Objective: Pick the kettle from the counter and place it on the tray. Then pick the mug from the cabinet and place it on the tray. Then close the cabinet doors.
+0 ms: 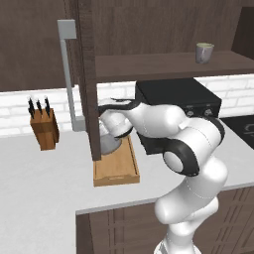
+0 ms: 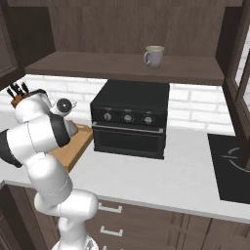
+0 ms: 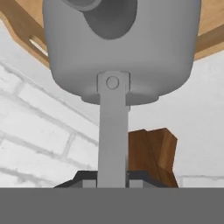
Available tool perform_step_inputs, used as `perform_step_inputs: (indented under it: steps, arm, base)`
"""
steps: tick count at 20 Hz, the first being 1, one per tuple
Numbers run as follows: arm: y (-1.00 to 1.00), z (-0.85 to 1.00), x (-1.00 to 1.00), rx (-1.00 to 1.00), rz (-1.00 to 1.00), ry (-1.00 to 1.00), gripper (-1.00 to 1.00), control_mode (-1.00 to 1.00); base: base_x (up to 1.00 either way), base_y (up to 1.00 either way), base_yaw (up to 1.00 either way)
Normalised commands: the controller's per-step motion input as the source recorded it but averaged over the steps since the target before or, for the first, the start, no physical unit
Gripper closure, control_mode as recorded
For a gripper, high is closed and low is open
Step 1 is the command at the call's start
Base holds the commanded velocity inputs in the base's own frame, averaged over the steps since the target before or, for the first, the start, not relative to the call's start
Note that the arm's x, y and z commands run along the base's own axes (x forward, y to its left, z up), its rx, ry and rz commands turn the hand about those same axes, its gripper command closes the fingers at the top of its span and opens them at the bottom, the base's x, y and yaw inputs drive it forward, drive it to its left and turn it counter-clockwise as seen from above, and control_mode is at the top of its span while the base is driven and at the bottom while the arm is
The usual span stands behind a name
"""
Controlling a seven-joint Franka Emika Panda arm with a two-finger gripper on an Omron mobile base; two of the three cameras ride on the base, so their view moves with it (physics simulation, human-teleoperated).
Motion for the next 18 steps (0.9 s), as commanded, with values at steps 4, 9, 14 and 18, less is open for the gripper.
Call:
perform_step_inputs:
  steps: [4, 9, 14, 18]
  arm:
    - [-0.52, -0.15, 0.00, 0.00, 0.00, -0.07, 1.00, -1.00]
    - [-0.65, -0.24, -0.01, 0.00, 0.02, -0.13, 1.00, -1.00]
    - [-0.35, -0.37, 0.00, 0.00, 0.02, -0.04, 1.00, -1.00]
    - [0.02, -0.16, 0.00, 0.00, 0.02, -0.01, 1.00, -1.00]
  base:
    - [0.00, 0.00, 0.00]
    - [0.00, 0.00, 0.00]
    - [0.00, 0.00, 0.00]
    - [0.00, 0.00, 0.00]
